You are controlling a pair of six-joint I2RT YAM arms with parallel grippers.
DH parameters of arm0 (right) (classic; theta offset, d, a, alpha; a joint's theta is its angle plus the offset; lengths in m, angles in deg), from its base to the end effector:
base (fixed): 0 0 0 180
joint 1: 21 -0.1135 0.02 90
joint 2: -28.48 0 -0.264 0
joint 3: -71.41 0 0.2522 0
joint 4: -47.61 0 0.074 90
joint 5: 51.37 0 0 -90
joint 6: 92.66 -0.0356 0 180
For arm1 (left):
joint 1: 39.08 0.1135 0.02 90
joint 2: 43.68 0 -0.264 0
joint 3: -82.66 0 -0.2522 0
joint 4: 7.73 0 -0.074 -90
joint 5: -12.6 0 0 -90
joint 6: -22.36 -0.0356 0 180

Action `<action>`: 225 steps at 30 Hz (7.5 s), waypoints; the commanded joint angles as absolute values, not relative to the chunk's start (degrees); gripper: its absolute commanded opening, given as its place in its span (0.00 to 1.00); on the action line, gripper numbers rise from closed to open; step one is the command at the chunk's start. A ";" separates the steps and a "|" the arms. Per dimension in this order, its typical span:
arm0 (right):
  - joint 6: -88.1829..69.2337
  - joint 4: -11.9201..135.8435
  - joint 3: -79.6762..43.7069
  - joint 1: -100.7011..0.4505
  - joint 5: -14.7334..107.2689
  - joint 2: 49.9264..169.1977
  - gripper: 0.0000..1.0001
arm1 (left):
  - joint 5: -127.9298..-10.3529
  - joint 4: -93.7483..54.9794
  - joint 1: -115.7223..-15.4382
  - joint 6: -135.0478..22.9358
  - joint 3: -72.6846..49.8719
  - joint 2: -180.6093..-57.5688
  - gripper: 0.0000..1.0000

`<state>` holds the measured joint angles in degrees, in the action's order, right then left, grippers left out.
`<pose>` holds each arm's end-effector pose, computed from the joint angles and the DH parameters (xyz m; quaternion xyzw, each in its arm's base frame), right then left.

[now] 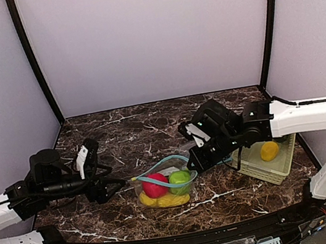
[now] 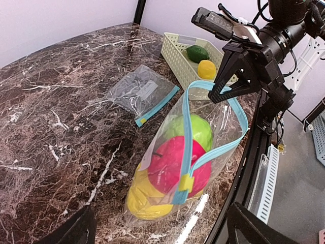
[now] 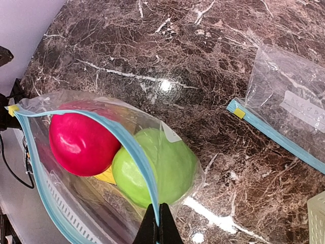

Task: Place the food in the zip-top bag and seal the zipper
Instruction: Adjust the zipper food storage bag at the center of the board, then pass from the right arm to the left, then zip the zipper on the zipper food storage bag.

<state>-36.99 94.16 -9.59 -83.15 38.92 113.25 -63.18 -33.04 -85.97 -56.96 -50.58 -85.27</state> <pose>0.1482 0.2809 0.2755 -0.2270 0.9128 0.2548 0.2243 0.1136 -0.1342 0.2741 0.3202 0.7512 -0.3625 0.4491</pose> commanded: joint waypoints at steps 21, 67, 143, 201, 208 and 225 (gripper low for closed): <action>-39.90 91.18 -6.95 -81.39 41.25 109.99 0.00 | -51.62 -12.05 -86.00 -52.38 -62.74 -86.51 0.65; -39.67 91.08 -6.78 -80.55 43.55 111.67 0.00 | -47.52 -8.05 -87.24 -52.37 -59.55 -94.20 0.11; -38.17 91.34 -7.92 -77.95 45.91 112.97 0.00 | -51.09 -7.92 -89.47 -56.33 -54.51 -104.32 0.27; -5.05 75.44 -21.43 -89.30 55.50 125.92 0.27 | -48.67 -11.41 -89.50 -54.69 -54.22 -98.71 0.01; -4.99 75.30 -21.36 -88.60 55.79 126.73 0.09 | -48.99 -11.82 -89.51 -54.73 -54.20 -98.38 0.01; -4.55 75.97 -19.10 -87.81 54.26 124.90 0.00 | -55.23 -11.62 -89.36 -53.26 -55.53 -96.28 0.01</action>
<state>-4.86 75.63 -19.82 -88.48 55.34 126.04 -52.43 -11.79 -89.25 -54.29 -55.43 -98.58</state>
